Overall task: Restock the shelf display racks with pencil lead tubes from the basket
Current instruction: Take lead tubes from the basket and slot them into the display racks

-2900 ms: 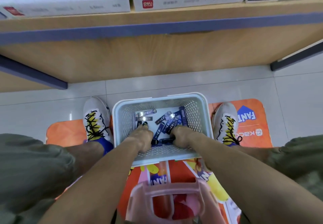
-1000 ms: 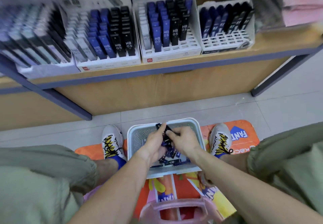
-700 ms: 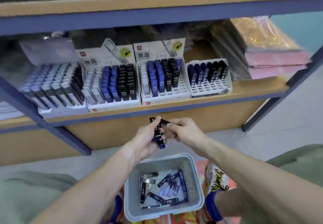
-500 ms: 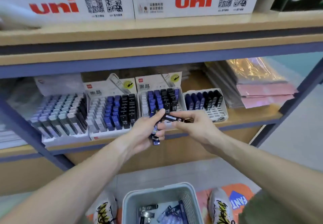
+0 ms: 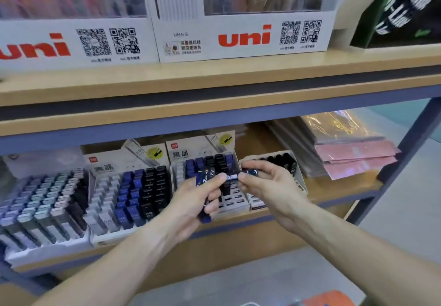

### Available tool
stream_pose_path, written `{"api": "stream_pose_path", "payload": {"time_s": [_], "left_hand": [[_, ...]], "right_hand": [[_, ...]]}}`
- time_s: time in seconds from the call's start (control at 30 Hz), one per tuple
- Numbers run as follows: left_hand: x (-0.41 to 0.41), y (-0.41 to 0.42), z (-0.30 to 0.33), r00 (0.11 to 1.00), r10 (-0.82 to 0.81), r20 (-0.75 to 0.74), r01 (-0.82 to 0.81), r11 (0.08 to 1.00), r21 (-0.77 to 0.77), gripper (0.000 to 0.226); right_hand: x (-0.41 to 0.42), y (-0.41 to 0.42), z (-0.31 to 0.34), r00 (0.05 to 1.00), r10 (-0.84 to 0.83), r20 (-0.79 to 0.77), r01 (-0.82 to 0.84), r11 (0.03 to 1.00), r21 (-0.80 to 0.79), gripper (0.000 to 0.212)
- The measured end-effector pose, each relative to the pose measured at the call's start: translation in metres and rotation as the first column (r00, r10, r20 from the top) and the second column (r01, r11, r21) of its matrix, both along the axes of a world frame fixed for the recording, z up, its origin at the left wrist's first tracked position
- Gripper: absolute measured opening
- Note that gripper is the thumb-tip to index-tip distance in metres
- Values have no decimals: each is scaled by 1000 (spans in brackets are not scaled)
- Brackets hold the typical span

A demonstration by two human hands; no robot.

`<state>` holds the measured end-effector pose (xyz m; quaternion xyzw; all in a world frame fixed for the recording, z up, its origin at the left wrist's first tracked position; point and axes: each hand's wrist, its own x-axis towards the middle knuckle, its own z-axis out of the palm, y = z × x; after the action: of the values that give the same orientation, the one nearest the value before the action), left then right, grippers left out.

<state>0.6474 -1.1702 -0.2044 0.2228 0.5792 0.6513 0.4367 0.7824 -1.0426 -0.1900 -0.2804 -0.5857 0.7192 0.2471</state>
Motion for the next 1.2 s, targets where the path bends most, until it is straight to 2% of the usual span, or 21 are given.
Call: {"api": "stream_pose_path", "payload": {"time_s": [0.13, 0.33, 0.5, 0.7, 0.97, 1.03, 1.13, 1.2], "left_hand": [[4, 14, 0, 999, -37, -11, 37, 998, -44, 17], [11, 27, -1, 997, -24, 72, 26, 999, -36, 13], [13, 31, 0, 995, -34, 94, 37, 999, -25, 29], [15, 32, -7, 996, -43, 82, 44, 999, -19, 38], [15, 35, -13, 998, -52, 32, 54, 998, -35, 21], [17, 36, -14, 998, -55, 11, 56, 997, -46, 19], [20, 38, -17, 999, -49, -6, 49, 996, -71, 21], [21, 40, -19, 999, -46, -7, 45, 996, -80, 21]], "right_hand": [[-7, 7, -2, 984, -177, -35, 177, 984, -18, 41], [-11, 9, -4, 963, -267, -29, 269, 960, 77, 40], [-8, 14, 1, 969, -246, -40, 249, 960, 126, 22], [-1, 22, 1, 971, -239, -33, 241, 956, 170, 25], [-1, 28, 1, 965, -261, -33, 262, 945, 194, 27], [-2, 30, 2, 960, -280, -2, 271, 928, 257, 29], [-4, 32, 2, 941, -325, 92, 256, 865, 432, 34], [-4, 35, 1, 931, -343, 123, 253, 851, 460, 34]]}}
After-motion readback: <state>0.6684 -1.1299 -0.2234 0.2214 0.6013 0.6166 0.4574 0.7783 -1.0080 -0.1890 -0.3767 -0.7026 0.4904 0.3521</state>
